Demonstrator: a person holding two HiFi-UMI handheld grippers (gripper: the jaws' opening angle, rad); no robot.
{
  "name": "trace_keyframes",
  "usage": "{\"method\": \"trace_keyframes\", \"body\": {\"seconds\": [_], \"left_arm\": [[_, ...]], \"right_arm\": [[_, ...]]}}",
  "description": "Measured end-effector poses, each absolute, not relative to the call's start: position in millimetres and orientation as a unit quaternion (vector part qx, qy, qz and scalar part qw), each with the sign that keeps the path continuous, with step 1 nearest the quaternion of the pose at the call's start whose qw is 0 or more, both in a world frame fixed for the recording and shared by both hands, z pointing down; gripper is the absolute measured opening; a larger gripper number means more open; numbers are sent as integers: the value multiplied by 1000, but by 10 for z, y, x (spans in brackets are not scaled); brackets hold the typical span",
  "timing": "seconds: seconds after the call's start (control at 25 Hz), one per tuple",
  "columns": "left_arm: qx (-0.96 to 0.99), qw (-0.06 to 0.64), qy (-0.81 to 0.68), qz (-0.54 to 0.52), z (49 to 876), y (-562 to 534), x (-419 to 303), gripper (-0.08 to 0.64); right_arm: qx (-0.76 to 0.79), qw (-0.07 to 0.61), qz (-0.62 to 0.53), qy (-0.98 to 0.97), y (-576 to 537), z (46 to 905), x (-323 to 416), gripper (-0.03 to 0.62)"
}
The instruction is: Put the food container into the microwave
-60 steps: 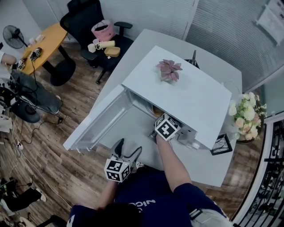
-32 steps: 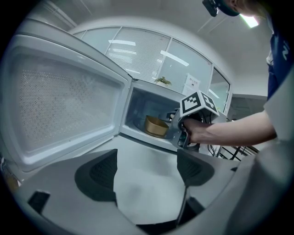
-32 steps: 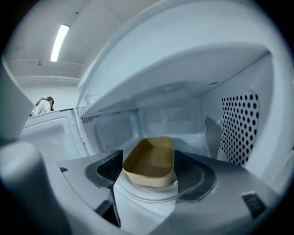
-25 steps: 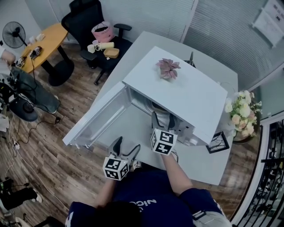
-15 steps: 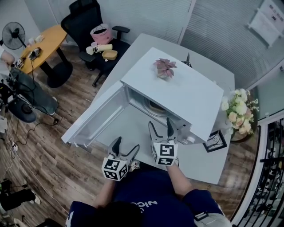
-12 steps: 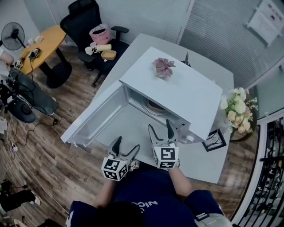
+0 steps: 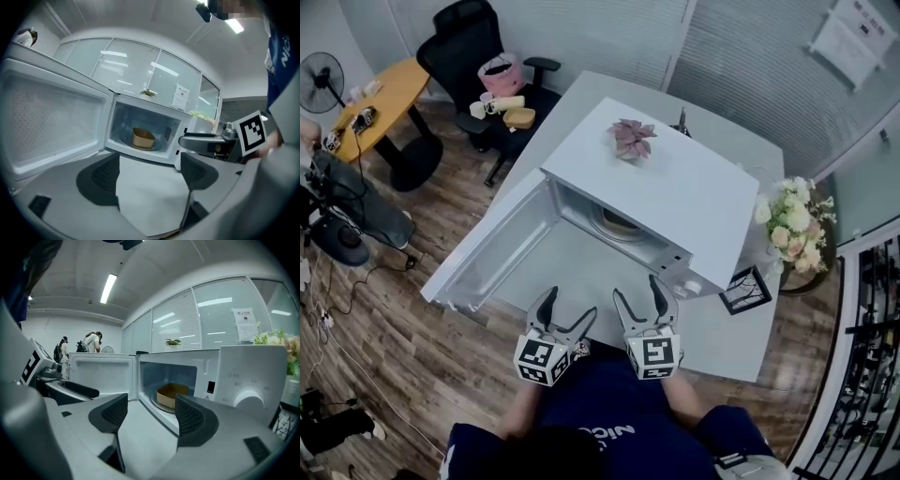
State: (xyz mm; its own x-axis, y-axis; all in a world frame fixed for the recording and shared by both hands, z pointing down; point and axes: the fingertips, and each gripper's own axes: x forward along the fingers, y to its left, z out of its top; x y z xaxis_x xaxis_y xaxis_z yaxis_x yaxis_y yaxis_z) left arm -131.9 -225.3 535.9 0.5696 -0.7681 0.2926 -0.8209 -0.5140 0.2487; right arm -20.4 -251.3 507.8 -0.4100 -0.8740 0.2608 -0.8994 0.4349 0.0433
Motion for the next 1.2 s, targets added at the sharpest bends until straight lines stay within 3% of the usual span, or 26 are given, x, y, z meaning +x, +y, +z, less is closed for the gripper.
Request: {"method": "trace_keyframes", "body": {"seconds": [0.48,0.6,0.84,1.04,1.2], "left_arm": [[871,184,-453,54,5257,-2249,-1253,390],[876,179,-445,53,5221,-2204,-1215,380],[877,166,-451,30,5108,-2176,-1229,229],[873,178,-454,13,5090,-2164,-1238,58],[881,182,-437,17,5125,-2140,-1162,3]], "right_arm": [[528,118,59,-839,-2434,5091,-150,321],[519,117,59,-844,-2389,5082,-176,268],[515,122,52,-847,-2351,5065,-197,144],[518,115,74,-845,-2327,5069,-144,20],[506,99,99,-851,-2324,5066,-128,11]]}}
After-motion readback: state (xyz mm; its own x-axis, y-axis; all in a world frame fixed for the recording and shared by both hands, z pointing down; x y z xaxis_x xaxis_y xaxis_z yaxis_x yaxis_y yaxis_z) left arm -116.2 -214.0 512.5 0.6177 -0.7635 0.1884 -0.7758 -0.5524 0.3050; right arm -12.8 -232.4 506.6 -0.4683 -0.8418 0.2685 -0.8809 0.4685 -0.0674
